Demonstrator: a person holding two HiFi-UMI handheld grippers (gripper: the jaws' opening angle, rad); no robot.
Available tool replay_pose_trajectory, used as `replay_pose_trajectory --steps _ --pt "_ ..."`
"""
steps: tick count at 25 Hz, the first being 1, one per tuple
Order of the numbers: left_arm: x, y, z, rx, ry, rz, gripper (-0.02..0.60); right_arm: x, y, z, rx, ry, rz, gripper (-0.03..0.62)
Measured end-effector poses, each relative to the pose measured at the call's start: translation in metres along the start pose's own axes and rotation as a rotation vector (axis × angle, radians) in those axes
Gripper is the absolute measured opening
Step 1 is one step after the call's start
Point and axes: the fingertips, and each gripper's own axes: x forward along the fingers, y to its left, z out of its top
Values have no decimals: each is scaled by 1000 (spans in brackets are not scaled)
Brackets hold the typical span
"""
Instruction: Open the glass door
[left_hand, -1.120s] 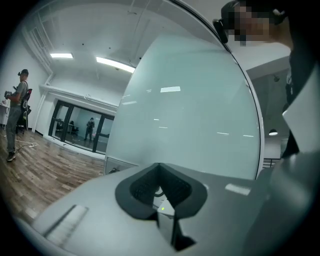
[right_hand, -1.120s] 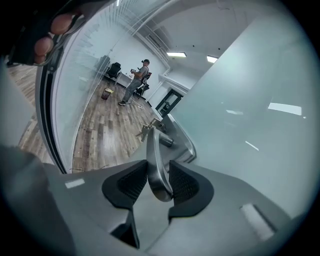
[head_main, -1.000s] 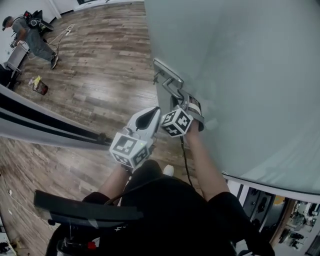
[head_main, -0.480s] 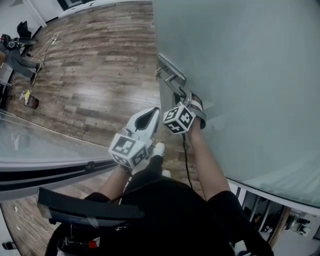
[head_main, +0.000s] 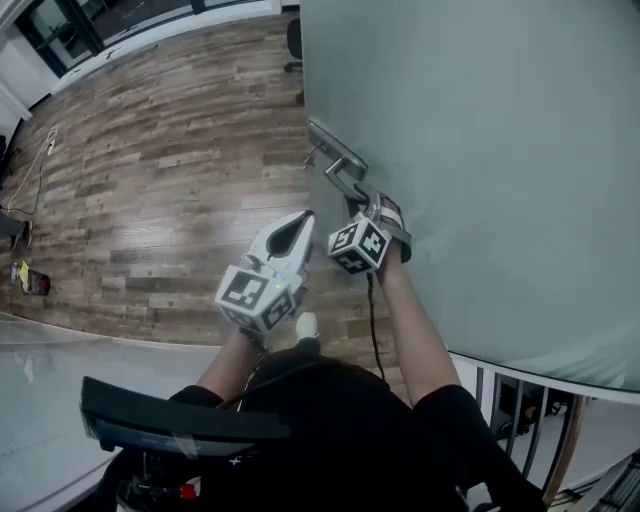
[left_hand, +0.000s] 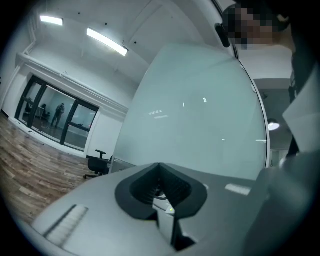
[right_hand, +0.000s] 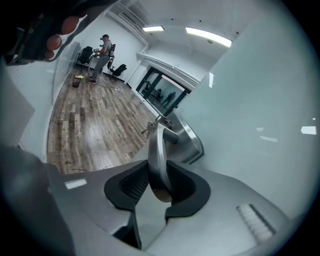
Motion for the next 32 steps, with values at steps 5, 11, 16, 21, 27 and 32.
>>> replay_pose_trajectory --steps 5,11,16,21,27,32 --pt "24 6 4 -1 11 -49 2 19 -36 -27 39 49 -44 104" --pt "41 11 1 -11 28 -108 1 39 -79 -51 77 106 -92 103" --pt "69 15 -2 -10 42 -108 1 57 -111 -73 84 129 -117 97" --pt "100 11 1 -8 33 -112 2 71 -137 -91 114 157 -133 92" --pt "146 -6 0 10 41 -151 2 88 -170 -112 166 210 -166 92" --pt "173 -13 -9 14 65 -182 2 102 -193 -132 186 255 -196 94"
